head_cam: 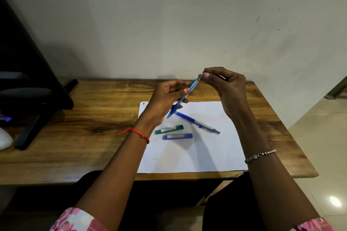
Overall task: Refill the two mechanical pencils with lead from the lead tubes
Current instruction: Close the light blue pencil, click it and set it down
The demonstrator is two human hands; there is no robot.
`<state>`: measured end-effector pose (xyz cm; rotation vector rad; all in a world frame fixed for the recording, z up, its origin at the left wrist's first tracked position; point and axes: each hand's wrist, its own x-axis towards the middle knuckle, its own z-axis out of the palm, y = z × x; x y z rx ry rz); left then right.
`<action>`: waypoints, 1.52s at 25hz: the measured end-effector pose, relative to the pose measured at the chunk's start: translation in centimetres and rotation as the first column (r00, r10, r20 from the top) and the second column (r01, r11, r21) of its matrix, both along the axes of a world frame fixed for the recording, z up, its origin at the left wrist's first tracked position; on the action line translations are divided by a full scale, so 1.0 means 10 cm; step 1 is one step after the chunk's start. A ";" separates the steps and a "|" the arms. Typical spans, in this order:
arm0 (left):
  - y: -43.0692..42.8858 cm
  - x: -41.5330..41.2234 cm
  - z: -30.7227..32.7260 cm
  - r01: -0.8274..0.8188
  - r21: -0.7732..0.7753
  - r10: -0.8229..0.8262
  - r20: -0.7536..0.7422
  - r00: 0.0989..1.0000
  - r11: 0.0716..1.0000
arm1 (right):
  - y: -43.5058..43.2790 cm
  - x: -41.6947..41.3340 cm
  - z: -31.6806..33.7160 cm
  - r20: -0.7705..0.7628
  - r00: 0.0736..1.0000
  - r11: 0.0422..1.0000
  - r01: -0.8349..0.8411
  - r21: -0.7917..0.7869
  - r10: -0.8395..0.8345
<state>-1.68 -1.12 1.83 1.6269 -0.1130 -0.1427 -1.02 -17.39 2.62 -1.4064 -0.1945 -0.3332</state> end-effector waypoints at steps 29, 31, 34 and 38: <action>0.00 -0.01 0.00 0.013 0.018 -0.013 0.003 1.000 1.000 | -0.01 0.02 0.00 0.011 0.999 0.993 0.038 -0.113 -0.037; 0.01 -0.01 0.01 0.013 0.019 -0.013 0.002 1.000 1.000 | -0.01 0.02 0.00 -0.002 1.000 0.989 0.025 -0.143 -0.026; 0.01 -0.01 0.01 0.011 0.021 -0.011 0.001 1.000 1.000 | 0.00 0.01 -0.01 -0.007 1.000 0.982 0.020 -0.189 -0.022; 0.01 -0.02 0.00 0.010 0.003 -0.010 0.001 1.000 1.000 | -0.01 0.00 -0.01 0.011 1.000 0.980 0.012 -0.200 -0.010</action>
